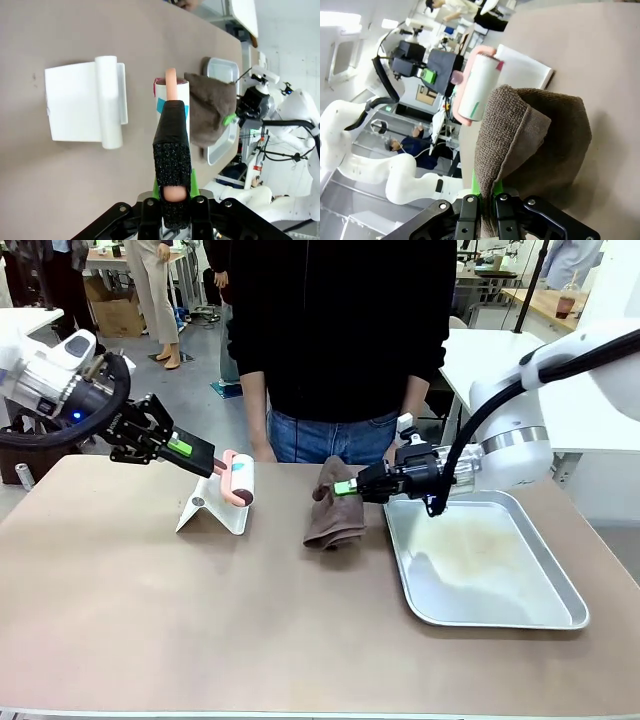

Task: Clean the surface of the table.
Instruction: Return the Lint Roller and towel to their original positions.

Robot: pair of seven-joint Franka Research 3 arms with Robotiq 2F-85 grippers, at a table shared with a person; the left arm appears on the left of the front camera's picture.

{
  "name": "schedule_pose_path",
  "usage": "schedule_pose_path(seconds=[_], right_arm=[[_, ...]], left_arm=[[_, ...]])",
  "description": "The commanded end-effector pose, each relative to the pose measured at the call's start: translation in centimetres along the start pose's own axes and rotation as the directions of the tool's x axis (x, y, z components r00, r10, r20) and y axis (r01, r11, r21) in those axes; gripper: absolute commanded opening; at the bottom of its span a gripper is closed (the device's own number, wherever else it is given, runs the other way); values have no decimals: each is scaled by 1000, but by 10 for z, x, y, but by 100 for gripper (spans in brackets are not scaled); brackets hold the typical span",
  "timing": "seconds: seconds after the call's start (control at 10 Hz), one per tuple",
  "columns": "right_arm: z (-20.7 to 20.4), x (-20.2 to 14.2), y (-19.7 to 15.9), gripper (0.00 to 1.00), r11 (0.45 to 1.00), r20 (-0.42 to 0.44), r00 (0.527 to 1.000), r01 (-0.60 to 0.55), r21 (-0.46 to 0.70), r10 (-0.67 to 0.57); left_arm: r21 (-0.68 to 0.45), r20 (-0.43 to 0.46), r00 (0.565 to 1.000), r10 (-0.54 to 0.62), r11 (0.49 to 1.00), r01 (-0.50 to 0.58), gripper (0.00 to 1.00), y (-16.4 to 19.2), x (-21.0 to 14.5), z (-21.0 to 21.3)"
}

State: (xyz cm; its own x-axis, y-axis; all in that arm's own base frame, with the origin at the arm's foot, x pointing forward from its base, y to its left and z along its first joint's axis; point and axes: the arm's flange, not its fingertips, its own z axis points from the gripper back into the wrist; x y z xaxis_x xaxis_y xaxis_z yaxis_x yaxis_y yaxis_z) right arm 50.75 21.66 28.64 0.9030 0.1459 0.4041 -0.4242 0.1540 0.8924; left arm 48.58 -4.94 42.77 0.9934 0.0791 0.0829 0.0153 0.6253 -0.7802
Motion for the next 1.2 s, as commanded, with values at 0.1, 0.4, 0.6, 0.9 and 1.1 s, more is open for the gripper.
schedule_pose_path(seconds=[0.1,0.4,0.6,0.9,1.1], right_arm=[[-36,1,1,9,1000,-63,998,-3,25,4],[-46,-7,17,9,994,-91,996,-5,105,15],[-50,-11,30,9,988,-96,994,-27,151,42],[-38,-12,16,9,996,-55,998,16,87,-11],[-22,-13,6,9,999,-18,998,53,-2,-53]], left_arm=[[23,28,999,29,999,-30,21,-2,11,-15],[38,8,1000,29,999,-29,21,2,13,-22],[38,3,1000,30,999,-31,21,2,14,-23],[46,1,999,35,998,-35,21,5,13,-24],[50,6,999,36,998,-36,21,5,12,-25]])
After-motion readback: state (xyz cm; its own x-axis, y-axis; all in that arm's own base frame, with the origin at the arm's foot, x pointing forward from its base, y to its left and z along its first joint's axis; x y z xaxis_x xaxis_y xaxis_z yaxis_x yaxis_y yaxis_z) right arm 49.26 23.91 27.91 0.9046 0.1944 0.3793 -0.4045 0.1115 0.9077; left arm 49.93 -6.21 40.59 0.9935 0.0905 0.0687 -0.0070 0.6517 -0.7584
